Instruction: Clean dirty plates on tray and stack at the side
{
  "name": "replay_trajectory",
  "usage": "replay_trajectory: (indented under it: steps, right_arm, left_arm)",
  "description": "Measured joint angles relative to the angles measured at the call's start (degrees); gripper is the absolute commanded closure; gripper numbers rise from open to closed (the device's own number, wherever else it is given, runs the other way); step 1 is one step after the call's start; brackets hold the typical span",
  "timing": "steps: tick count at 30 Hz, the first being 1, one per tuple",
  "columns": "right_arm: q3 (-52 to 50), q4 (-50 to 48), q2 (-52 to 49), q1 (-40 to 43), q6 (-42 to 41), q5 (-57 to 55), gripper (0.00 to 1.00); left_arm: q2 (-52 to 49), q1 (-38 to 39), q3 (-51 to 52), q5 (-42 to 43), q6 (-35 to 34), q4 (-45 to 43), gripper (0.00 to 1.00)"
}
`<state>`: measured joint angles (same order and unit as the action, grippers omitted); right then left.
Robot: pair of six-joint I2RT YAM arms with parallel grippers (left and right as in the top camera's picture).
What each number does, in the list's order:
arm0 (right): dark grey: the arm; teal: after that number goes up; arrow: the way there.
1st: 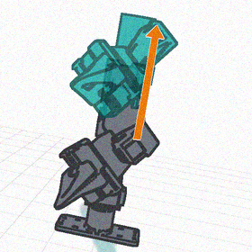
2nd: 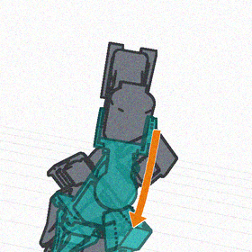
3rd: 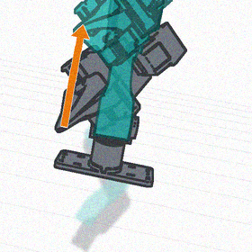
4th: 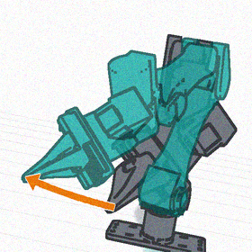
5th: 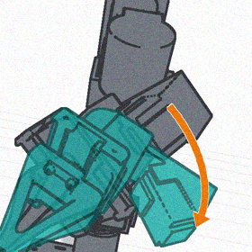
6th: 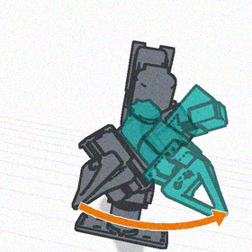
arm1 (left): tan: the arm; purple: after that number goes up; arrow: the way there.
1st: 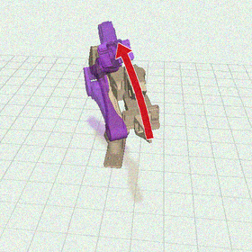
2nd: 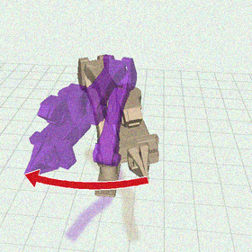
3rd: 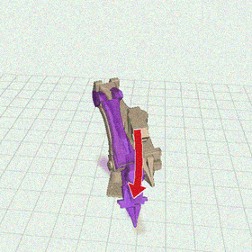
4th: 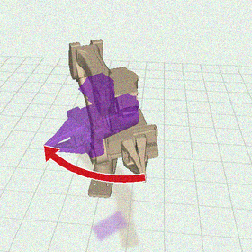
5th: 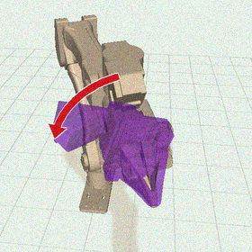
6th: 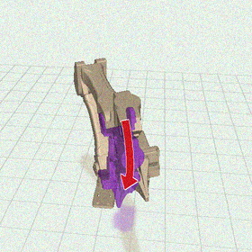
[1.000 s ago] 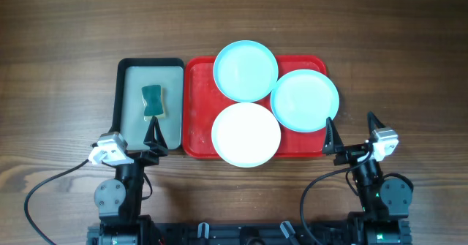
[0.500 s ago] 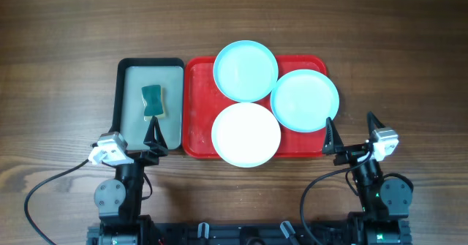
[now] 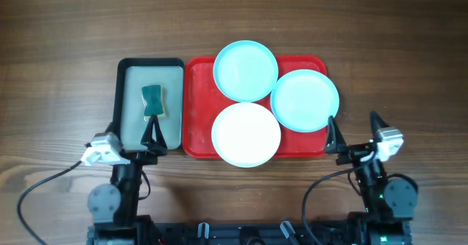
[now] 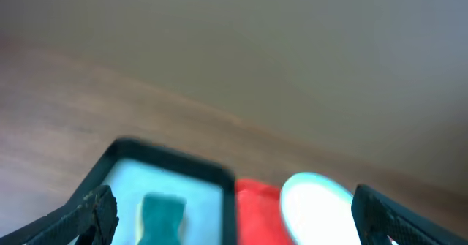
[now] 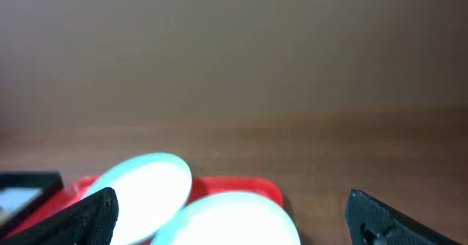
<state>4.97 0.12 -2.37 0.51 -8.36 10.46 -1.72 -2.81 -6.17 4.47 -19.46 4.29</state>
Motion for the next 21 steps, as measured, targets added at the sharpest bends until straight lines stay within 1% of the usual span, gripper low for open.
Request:
replay_trajectory:
  steps: [3,5,7,9,10,12,13,14,15,17,19,20,21]
  right_arm:
    - [7.32,0.26,-4.44,0.00,0.00,0.00,0.00]
    - [13.94,1.64,-10.71,0.00,0.02,0.09,0.00]
    - [18.43,3.28,-15.87,0.00,0.07,0.74,0.00]
    - [26.18,8.15,-24.26,0.00,0.70,2.51,0.00]
    - [30.73,11.89,-28.72,0.00,1.22,3.45,0.00]
    - [39.71,19.93,-37.07,0.00,2.71,4.94,0.00]
    - [43.63,24.57,-40.41,0.00,3.32,5.31,0.00]
    - [51.17,32.92,-46.56,0.00,4.37,6.23,0.00]
    - [57.90,39.58,-52.50,0.00,5.27,6.82,0.00]
    - [67.10,50.10,-61.09,0.00,5.75,7.56,0.00]
    - [74.42,54.53,-69.94,0.00,4.04,8.02,0.00]
    - [75.36,55.43,-72.19,0.00,2.75,8.50,0.00]
    - [76.22,57.40,-74.49,0.00,1.01,9.57,0.11]
  left_arm:
    - [-4.04,0.00,-9.66,0.39,-0.68,3.48,0.00]
    - [-10.29,-0.02,-18.36,0.92,-0.87,6.58,0.00]
    - [-14.97,-0.02,-23.37,1.70,-0.94,9.25,0.00]
    - [-22.49,0.00,-30.27,3.50,-1.01,13.68,0.00]
    - [-28.15,-0.02,-35.36,5.27,-0.79,16.92,0.00]
    - [-34.49,-0.02,-40.87,7.54,-0.28,21.42,0.00]
    - [-38.53,-0.02,-44.85,8.63,-0.13,26.18,0.00]
    - [-42.49,-0.02,-48.57,9.35,0.09,30.05,0.00]
    - [-48.61,0.00,-54.47,10.29,0.48,35.60,0.00]
    - [-55.04,0.00,-60.13,10.73,0.92,41.59,0.00]
    - [-62.90,0.00,-66.58,12.02,1.18,46.27,0.00]
    - [-64.67,0.00,-67.43,12.63,1.20,46.34,0.00]
    - [-66.71,-0.02,-68.11,13.81,1.27,46.73,0.00]
